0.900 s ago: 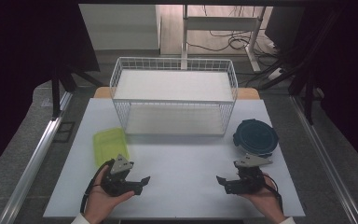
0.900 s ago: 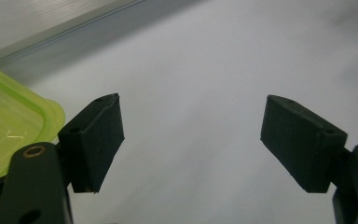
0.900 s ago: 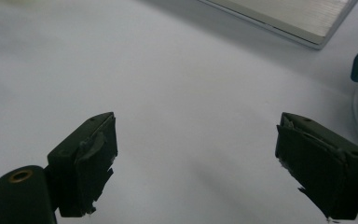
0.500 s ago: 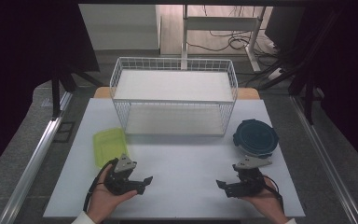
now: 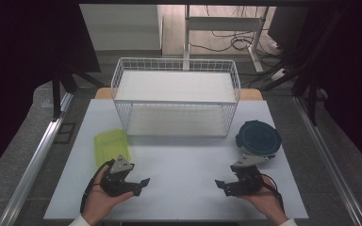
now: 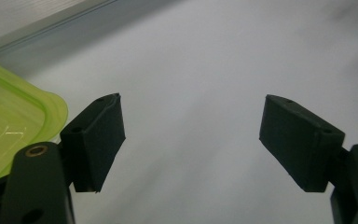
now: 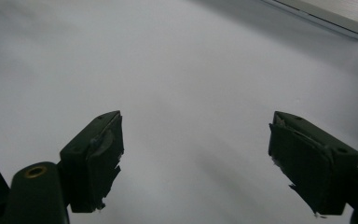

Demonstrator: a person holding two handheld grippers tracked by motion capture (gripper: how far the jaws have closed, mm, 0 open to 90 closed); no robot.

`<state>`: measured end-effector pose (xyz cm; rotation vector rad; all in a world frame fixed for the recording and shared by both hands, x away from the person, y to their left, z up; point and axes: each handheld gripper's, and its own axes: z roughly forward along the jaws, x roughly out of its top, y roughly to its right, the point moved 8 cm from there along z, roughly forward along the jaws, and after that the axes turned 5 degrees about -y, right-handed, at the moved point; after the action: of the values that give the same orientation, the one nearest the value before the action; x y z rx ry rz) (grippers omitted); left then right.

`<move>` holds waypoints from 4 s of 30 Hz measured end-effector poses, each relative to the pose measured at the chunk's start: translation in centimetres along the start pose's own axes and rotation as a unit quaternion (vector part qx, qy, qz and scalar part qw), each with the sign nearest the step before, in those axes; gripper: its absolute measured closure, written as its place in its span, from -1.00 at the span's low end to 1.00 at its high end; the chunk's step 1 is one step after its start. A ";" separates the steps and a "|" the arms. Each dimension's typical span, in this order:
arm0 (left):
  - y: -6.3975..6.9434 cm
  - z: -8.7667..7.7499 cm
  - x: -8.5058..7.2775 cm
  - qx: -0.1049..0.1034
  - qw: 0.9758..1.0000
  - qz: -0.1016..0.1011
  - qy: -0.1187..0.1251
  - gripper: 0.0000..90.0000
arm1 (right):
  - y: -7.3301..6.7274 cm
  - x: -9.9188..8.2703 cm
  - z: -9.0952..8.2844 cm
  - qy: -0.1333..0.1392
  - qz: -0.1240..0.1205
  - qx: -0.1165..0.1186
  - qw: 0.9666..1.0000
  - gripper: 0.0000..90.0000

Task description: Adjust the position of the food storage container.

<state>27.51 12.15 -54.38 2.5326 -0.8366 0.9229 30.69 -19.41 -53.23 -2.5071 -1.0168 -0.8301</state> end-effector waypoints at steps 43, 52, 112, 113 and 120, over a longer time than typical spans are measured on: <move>0.2 0.0 -0.5 0.001 1.000 -0.006 -0.009 -0.55 | 22.5 6.8 -3.9 -0.080 0.121 -0.122 0.982 0.68; 0.1 0.1 -0.5 0.002 1.000 -0.007 -0.011 -0.54 | 24.3 6.8 -3.3 -0.097 0.121 -0.151 0.976 0.96; 0.2 0.7 -0.2 -0.014 1.000 -0.014 -0.016 -0.53 | 14.7 3.4 -0.8 -0.170 -0.007 -0.103 0.980 0.97; 0.3 0.7 -0.1 -0.013 1.000 -0.013 -0.015 -0.53 | 13.7 3.5 -0.6 -0.170 -0.006 -0.107 0.980 0.97; 0.4 0.8 0.0 -0.012 1.000 -0.010 -0.016 -0.53 | 11.0 3.7 0.1 -0.162 -0.013 -0.096 0.982 0.97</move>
<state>27.58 11.46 -54.95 2.5372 -0.8262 0.8623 40.68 -25.15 -51.74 -2.8657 -1.1179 -0.5601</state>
